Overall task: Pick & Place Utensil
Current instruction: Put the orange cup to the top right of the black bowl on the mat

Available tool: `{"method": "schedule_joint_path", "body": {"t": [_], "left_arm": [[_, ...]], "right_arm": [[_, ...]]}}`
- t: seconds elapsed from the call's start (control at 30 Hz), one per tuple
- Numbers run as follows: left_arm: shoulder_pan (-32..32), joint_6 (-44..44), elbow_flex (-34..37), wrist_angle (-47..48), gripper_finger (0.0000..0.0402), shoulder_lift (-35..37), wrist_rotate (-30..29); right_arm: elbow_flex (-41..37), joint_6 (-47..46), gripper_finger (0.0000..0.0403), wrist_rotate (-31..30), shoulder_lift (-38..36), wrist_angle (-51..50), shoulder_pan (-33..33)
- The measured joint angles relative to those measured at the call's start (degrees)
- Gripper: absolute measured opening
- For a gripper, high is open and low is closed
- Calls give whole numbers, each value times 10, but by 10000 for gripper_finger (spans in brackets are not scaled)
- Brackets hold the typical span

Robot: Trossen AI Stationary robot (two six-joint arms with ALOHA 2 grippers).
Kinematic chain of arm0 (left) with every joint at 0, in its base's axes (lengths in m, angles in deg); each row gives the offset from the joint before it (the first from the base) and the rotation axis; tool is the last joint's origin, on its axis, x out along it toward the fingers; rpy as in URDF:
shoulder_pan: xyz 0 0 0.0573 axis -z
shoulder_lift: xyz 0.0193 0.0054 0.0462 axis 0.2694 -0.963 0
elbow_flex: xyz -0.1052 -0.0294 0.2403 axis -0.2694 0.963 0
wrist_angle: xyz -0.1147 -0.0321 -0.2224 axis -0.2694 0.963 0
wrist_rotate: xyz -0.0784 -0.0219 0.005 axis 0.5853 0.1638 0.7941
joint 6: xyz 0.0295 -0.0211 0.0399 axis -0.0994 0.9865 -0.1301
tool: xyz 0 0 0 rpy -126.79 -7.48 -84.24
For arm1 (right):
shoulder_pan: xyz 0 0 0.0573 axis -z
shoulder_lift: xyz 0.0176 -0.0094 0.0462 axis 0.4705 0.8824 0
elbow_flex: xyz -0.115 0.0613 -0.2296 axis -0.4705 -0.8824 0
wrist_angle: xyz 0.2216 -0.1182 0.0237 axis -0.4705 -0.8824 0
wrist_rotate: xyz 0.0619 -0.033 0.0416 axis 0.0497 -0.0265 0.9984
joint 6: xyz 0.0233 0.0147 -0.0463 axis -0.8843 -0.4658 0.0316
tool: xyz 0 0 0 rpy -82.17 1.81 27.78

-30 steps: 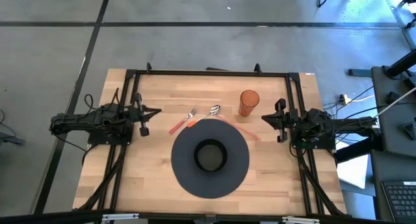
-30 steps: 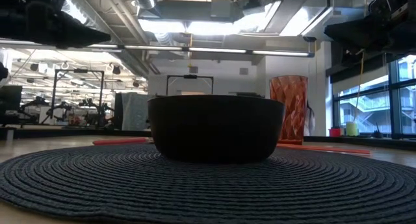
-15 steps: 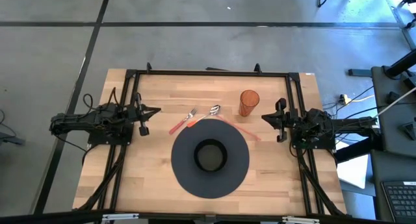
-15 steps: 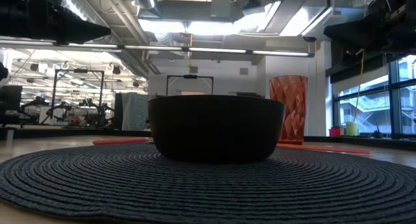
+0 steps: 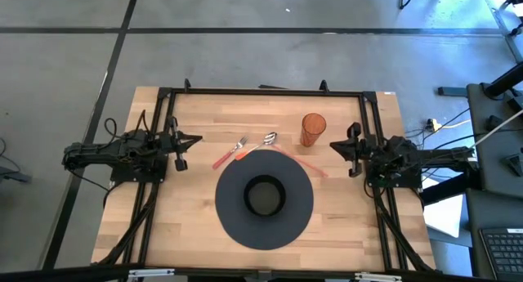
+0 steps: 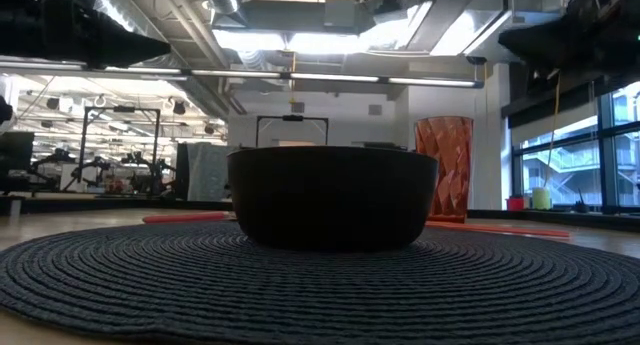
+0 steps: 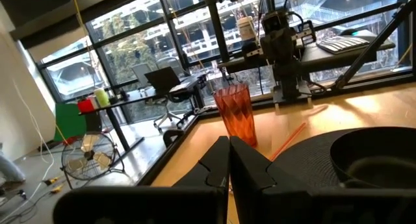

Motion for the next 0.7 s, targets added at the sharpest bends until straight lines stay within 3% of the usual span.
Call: {"method": "schedule_joint_path", "body": {"t": [0.3, 0.7], "left_arm": [[0, 9, 0, 0, 4, 0, 0], [0, 6, 0, 0, 4, 0, 0]], "right_arm": [[64, 18, 6, 2, 46, -5, 0], [254, -45, 4, -36, 214, -214, 0]]}}
